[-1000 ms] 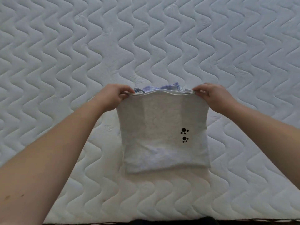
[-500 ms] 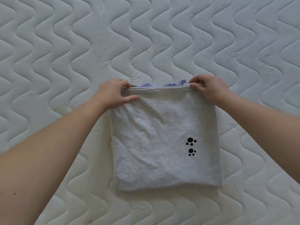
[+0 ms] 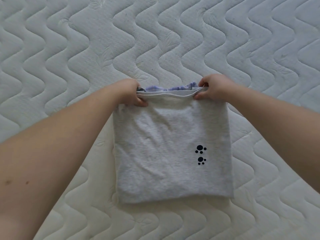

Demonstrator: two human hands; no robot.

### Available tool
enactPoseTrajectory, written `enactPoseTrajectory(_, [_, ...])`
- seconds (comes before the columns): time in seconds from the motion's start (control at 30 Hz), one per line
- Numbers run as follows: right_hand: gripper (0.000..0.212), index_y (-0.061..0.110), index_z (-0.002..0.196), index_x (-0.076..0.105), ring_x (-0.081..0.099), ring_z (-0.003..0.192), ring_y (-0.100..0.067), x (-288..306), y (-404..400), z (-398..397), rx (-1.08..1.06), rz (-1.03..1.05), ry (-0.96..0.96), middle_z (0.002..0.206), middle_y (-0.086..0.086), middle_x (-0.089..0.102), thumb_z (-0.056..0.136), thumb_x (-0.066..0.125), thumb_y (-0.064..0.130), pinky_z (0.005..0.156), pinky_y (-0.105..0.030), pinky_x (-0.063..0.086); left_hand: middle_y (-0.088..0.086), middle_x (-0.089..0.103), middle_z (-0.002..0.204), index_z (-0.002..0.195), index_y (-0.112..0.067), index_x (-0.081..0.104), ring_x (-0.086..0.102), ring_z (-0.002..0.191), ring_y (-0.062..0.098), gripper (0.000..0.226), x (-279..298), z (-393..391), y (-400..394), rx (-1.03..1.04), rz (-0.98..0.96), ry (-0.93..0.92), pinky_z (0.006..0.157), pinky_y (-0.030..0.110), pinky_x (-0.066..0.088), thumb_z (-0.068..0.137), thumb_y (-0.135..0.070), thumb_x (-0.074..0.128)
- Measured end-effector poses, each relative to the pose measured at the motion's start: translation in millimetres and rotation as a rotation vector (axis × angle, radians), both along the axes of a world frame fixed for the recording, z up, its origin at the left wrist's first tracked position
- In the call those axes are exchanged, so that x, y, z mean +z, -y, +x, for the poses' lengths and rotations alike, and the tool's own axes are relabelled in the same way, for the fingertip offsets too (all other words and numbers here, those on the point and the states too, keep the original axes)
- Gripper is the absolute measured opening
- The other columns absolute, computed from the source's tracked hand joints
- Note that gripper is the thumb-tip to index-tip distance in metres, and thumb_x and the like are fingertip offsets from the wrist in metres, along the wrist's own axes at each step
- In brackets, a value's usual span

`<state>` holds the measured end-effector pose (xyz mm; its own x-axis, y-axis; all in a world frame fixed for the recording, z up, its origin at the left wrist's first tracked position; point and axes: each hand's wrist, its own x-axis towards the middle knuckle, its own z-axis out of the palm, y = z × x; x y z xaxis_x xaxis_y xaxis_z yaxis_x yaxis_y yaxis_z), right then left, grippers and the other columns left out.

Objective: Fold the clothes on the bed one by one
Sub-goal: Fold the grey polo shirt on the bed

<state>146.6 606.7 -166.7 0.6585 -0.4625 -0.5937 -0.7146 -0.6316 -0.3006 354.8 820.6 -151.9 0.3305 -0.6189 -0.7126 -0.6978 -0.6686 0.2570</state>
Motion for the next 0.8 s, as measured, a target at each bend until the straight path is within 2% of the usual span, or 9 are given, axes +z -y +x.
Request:
enactPoseTrajectory(0.07, [0.044, 0.021, 0.11, 0.066, 0.051, 0.088, -0.019, 2.3, -2.6, 0.7, 0.02, -0.01, -0.008, 0.098, -0.001, 0.062, 0.077, 0.078, 0.046, 0.073, -0.026, 0.037, 0.002, 0.063, 0.077, 0.091, -0.019, 0.067, 0.057, 0.075, 0.024, 0.025, 2.2, -5.2, 1.9, -0.054, -0.006, 0.014, 0.059, 0.027, 0.036, 0.079, -0.038, 0.078])
enactPoseTrajectory(0.13, [0.042, 0.02, 0.11, 0.063, 0.049, 0.088, -0.019, 4.5, -5.4, -2.3, 0.024, -0.014, 0.031, 0.095, 0.001, 0.057, 0.079, 0.077, 0.044, 0.073, -0.027, 0.037, 0.003, 0.06, 0.082, 0.09, -0.018, 0.06, 0.054, 0.079, 0.025, 0.028, 3.9, -8.0, -0.2, -0.069, -0.038, 0.045, 0.064, 0.029, 0.035, 0.08, -0.037, 0.077])
enactPoseTrajectory(0.23, [0.033, 0.022, 0.098, 0.056, 0.05, 0.088, -0.022, 10.5, -8.3, -7.7, 0.036, -0.036, 0.095, 0.092, -0.002, 0.056, 0.08, 0.075, 0.041, 0.07, -0.029, 0.036, 0.001, 0.054, 0.08, 0.085, -0.018, 0.051, 0.05, 0.079, 0.024, 0.033, 9.3, -9.0, -6.5, -0.068, -0.086, 0.066, 0.063, 0.031, 0.03, 0.08, -0.038, 0.077])
enactPoseTrajectory(0.33, [0.033, 0.023, 0.093, 0.05, 0.049, 0.085, -0.022, 23.2, -10.1, -13.0, 0.061, -0.04, 0.124, 0.092, -0.004, 0.057, 0.081, 0.076, 0.039, 0.069, -0.03, 0.033, -0.002, 0.056, 0.08, 0.09, -0.017, 0.055, 0.053, 0.081, 0.024, 0.032, 20.5, -9.4, -12.0, -0.069, -0.097, 0.033, 0.064, 0.031, 0.033, 0.079, -0.036, 0.078])
enactPoseTrajectory(0.43, [0.032, 0.02, 0.103, 0.059, 0.051, 0.085, -0.021, 43.3, -14.7, -20.8, 0.064, -0.018, 0.142, 0.093, -0.001, 0.061, 0.081, 0.076, 0.036, 0.069, -0.029, 0.035, -0.002, 0.06, 0.073, 0.089, -0.019, 0.065, 0.059, 0.077, 0.025, 0.022, 39.8, -13.1, -15.1, -0.124, -0.103, 0.03, 0.063, 0.03, 0.037, 0.079, -0.034, 0.079])
enactPoseTrajectory(0.5, [0.031, 0.017, 0.104, 0.066, 0.053, 0.08, -0.022, 65.8, -18.1, -26.6, 0.09, -0.024, 0.123, 0.085, -0.001, 0.064, 0.083, 0.075, 0.038, 0.066, -0.03, 0.038, -0.002, 0.061, 0.068, 0.072, -0.024, 0.062, 0.061, 0.075, 0.025, 0.021, 60.9, -18.4, -17.6, -0.148, -0.107, 0.04, 0.06, 0.03, 0.037, 0.079, -0.035, 0.078])
enactPoseTrajectory(0.57, [0.027, 0.016, 0.096, 0.071, 0.051, 0.068, -0.023, 95.1, -20.0, -34.3, 0.128, -0.059, 0.105, 0.07, -0.002, 0.059, 0.083, 0.073, 0.041, 0.06, -0.032, 0.038, -0.004, 0.06, 0.064, 0.063, -0.028, 0.056, 0.059, 0.07, 0.022, 0.028, 88.6, -24.5, -22.5, -0.147, -0.107, 0.044, 0.056, 0.028, 0.037, 0.079, -0.036, 0.078])
enactPoseTrajectory(0.67, [0.023, 0.019, 0.086, 0.071, 0.045, 0.057, -0.013, 146.3, -22.5, -49.2, 0.114, -0.083, 0.154, 0.061, 0.0, 0.053, 0.083, 0.072, 0.042, 0.054, -0.027, 0.034, 0.0, 0.065, 0.067, 0.07, -0.026, 0.066, 0.06, 0.068, 0.02, 0.019, 137.7, -32.2, -33.4, -0.119, -0.135, 0.051, 0.061, 0.027, 0.041, 0.078, -0.039, 0.078])
enactPoseTrajectory(0.8, [0.019, 0.024, 0.089, 0.073, 0.045, 0.058, -0.01, 223.0, -29.9, -63.4, 0.077, -0.13, 0.27, 0.068, -0.004, 0.059, 0.082, 0.073, 0.041, 0.055, -0.023, 0.035, -0.005, 0.061, 0.061, 0.078, -0.023, 0.071, 0.053, 0.059, 0.006, 0.017, 219.4, -43.5, -39.4, -0.086, -0.234, 0.139, 0.053, 0.02, 0.036, 0.079, -0.038, 0.077])
